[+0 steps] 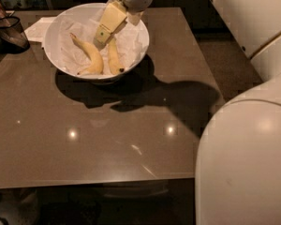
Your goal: Pick banana from white bowl
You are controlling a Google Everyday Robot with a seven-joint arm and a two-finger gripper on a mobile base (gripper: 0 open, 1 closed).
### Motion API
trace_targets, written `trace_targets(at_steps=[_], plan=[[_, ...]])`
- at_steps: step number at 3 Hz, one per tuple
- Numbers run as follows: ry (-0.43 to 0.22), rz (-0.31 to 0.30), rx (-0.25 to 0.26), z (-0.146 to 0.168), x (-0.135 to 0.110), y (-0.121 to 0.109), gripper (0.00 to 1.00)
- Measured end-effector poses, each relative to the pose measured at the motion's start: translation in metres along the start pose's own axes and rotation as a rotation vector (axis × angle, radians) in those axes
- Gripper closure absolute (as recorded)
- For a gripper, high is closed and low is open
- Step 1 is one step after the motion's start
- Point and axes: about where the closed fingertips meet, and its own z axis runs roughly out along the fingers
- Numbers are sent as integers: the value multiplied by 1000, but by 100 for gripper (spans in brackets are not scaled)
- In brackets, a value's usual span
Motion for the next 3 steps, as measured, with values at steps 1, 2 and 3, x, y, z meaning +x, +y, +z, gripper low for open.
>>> trace_targets(at_steps=[1,2,3], plan=[[-4,29,1,4,-3,-3,17],[5,54,16,8,-4,-10,27],[44,82,37,22,-1,-19,26]])
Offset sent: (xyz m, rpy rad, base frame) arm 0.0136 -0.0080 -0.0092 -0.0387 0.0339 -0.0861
